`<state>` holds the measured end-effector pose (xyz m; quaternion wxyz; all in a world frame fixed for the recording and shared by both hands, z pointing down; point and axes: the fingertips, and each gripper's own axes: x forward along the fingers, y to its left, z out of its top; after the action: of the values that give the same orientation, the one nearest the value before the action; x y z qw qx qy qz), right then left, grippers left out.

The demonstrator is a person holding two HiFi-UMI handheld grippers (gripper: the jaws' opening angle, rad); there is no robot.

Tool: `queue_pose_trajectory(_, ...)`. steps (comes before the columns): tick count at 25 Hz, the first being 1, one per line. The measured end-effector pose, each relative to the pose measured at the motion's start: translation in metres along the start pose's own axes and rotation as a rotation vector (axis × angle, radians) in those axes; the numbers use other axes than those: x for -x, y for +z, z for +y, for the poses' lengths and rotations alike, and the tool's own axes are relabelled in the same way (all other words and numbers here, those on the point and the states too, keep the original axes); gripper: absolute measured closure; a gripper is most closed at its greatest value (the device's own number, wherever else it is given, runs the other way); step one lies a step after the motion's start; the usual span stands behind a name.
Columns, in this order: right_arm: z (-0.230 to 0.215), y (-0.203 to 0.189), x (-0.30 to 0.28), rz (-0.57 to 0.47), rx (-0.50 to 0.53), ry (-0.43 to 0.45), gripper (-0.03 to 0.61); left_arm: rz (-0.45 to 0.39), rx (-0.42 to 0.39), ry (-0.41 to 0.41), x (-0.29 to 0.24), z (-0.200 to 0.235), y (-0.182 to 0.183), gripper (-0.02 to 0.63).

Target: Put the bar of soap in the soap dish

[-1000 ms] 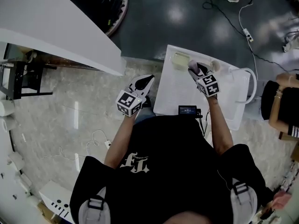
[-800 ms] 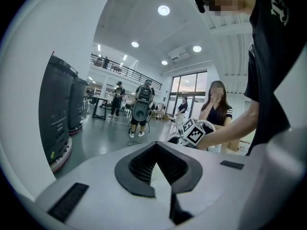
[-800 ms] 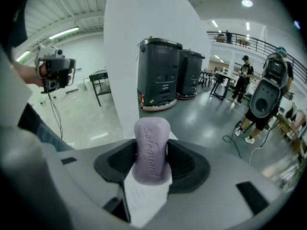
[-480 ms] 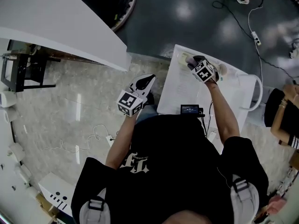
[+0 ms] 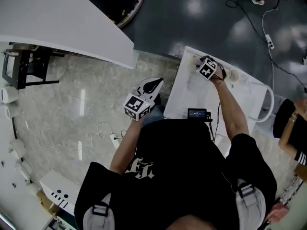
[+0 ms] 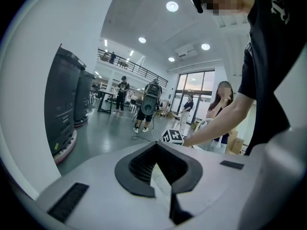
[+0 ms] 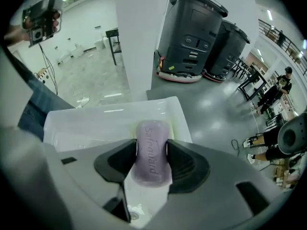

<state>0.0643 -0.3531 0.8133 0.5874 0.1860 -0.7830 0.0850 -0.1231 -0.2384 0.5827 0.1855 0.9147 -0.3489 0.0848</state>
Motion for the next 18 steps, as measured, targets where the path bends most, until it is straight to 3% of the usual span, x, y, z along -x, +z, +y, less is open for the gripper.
queue_pose_trajectory(18, 0.001, -0.007, -0.030, 0.042, 0.016, 0.043, 0.379, 0.018, 0.022, -0.001, -0.011, 0.013, 0.000, 0.606)
